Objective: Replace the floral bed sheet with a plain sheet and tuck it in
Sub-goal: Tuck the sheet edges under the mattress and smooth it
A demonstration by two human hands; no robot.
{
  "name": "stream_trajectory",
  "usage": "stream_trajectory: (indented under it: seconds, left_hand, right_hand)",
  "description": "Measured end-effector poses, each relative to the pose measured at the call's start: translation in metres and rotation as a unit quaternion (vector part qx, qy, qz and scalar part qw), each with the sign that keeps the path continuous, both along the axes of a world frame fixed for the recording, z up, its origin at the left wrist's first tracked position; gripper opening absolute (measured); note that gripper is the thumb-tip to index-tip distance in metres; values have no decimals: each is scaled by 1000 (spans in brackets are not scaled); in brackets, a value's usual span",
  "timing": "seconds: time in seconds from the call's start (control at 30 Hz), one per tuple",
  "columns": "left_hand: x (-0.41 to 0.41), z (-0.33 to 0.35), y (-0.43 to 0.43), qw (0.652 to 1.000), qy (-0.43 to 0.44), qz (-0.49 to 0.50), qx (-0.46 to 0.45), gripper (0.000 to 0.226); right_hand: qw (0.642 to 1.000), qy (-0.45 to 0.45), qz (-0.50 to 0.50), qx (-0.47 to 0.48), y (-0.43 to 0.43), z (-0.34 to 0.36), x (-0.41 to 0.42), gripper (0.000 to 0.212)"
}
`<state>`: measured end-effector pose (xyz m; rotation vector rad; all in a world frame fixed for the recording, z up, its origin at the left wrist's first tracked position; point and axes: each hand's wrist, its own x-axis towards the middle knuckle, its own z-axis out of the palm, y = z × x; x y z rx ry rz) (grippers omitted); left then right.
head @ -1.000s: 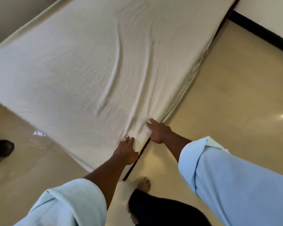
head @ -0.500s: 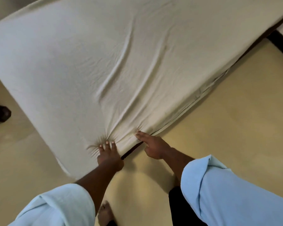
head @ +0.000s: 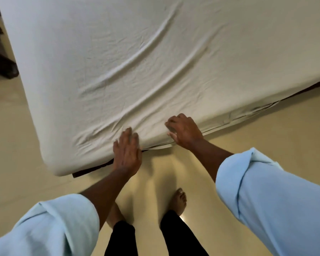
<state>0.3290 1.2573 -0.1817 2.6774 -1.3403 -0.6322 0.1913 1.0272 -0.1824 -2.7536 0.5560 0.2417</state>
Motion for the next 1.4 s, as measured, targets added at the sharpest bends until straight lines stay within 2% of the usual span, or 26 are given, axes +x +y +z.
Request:
stream_trajectory:
  seconds: [0.07,0.13,0.23,0.3,0.47,0.7,0.83,0.9,0.97,1.03,1.1,1.17,1.23,1.27,1.33,1.4]
  left_hand:
    - [-7,5,-19,998,-2,-52,-28,45]
    - [-10,8,-37,998,-8,-43,-34,37]
    - [-9,6,-53,998,-38,-38,-38,18]
    - [-7,3,-58,996,-57,-54,-35,6]
    - [-3,4,-57,995,-47,-77,-37,16]
    - [-16,-2,-40,994,27,-105,-7,17]
    - [-18,4,-49,992,-2,-121,17,24]
    - [-19,5,-51,991,-18,-127,28,23]
    - [-22,7,-49,992,-27,-122,30,19]
    - [-24,7,-50,993,-27,-119,6,12]
    - [-29,5,-53,992,-26,-123,-25,14]
    - [-35,2,-61,989,-27,-135,-52,17]
    - [-41,1,-76,987,-29,-147,-64,19]
    - [-43,2,-86,986,-32,-151,-66,19]
    - [-47,2,-109,984,-35,-163,-65,22]
    - [-49,2,-130,983,-35,-174,-37,28]
  right_hand:
    - [1000,-3,-19,-25,9,-4,1,28]
    - [998,-19,-23,-48,16,-10,0,15]
    - [997,-41,-38,-60,19,-16,-2,22]
    - [996,-43,-48,-68,21,-14,-5,20]
    - [995,-38,-56,-68,34,-6,-13,20]
    - [995,-18,-71,-64,53,-9,-38,17]
    - [995,-10,-81,-53,50,-13,-27,9]
    - [990,-35,-135,-25,50,-12,-28,4]
    - [965,-68,-250,31,54,-11,-38,9]
    - [915,-92,-383,82,55,-10,-48,11]
    - [851,-72,-509,111,48,-11,-53,17]
    - [768,-41,-618,163,29,-20,-58,36]
    - [686,-55,-683,243,10,-33,-61,58]
    - [661,-78,-694,274,2,-37,-61,65]
    - [639,-113,-697,305,-18,-40,-56,65]
    - [646,-124,-683,318,-39,-42,-52,71]
